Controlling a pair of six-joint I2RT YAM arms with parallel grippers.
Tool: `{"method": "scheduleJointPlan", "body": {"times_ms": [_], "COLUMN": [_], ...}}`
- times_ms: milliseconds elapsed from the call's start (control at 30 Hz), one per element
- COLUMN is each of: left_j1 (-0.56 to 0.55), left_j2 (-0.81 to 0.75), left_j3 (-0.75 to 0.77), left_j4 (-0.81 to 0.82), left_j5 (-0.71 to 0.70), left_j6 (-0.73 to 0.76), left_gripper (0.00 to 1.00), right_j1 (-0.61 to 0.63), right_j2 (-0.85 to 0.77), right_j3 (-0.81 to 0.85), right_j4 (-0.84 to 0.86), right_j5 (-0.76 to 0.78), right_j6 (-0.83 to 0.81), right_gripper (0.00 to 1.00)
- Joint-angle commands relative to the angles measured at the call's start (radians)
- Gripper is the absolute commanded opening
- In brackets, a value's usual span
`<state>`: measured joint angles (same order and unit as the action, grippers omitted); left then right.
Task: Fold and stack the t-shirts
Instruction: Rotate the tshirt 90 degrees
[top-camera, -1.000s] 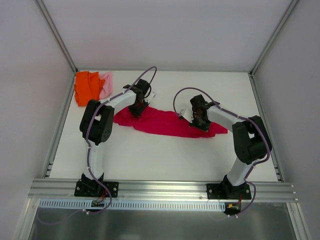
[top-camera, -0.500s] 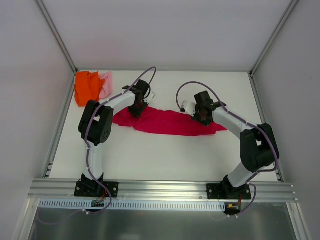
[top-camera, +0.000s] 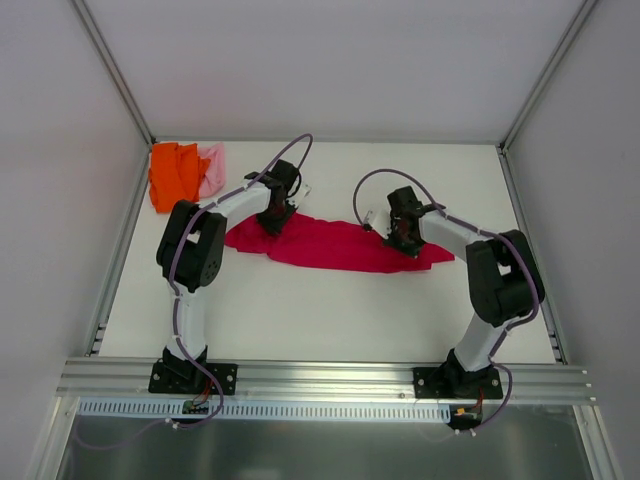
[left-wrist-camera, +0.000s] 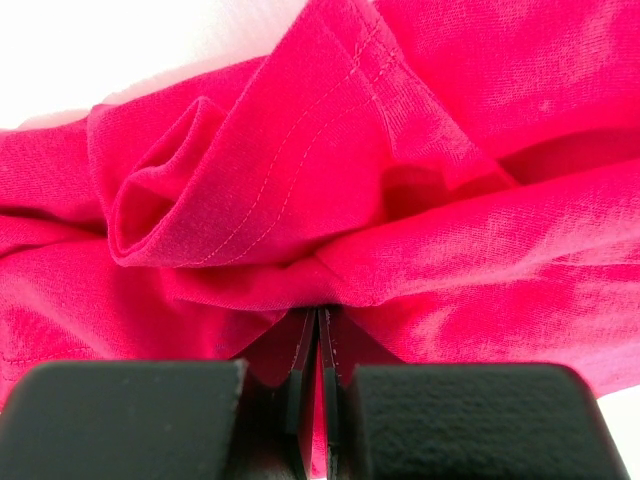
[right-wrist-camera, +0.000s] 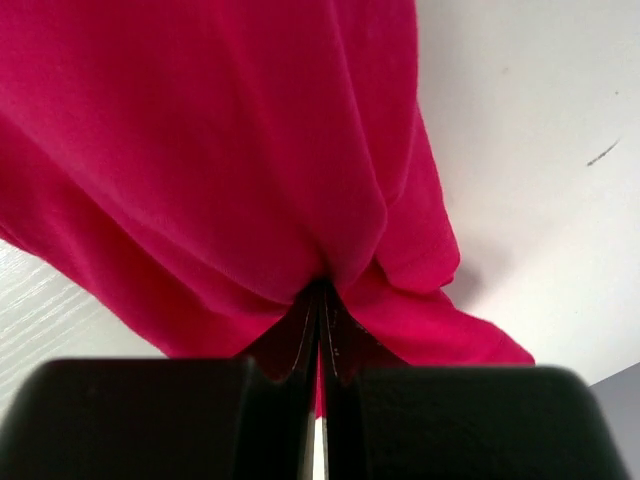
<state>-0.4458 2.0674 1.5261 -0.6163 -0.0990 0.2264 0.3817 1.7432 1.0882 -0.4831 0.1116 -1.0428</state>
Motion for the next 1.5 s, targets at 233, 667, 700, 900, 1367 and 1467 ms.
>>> {"method": "scheduleJointPlan", "body": {"times_ms": [233, 667, 700, 900, 1367, 1467], "left_j1": [-0.008, 0.002, 0.001, -0.001, -0.07, -0.1], "left_j2": [-0.036, 0.108, 0.115, 0.184, 0.204, 0.218], "left_j3": [-0.029, 0.143, 0.172, 0.276, 0.356, 0.379], "left_j4": [-0.034, -0.085, -0.091, -0.114, -0.079, -0.08], "left_j5": [-0.008, -0.067, -0.067, -0.071, -0.08, -0.085], "left_j6": [0.01, 0.005, 0.005, 0.002, 0.002, 0.007], "left_gripper": [0.0, 0.0, 0.0, 0.0, 0.0, 0.0], "right_j1": [-0.004, 0.062, 0.071, 0.115, 0.245, 0.295], "right_j2": [0.07, -0.05, -0.053, -0.068, -0.09, -0.091], "right_j3": [0.061, 0.019, 0.018, 0.001, -0.005, -0.007], "right_j4": [-0.116, -0.261, -0.267, -0.293, -0.368, -0.377], "right_j5": [-0.055, -0.158, -0.159, -0.156, -0.171, -0.168], "right_j6": [-0.042, -0.039, -0.036, -0.026, -0.007, 0.007], "right_gripper": [0.01, 0.01, 0.01, 0.01, 0.01, 0.01]}}
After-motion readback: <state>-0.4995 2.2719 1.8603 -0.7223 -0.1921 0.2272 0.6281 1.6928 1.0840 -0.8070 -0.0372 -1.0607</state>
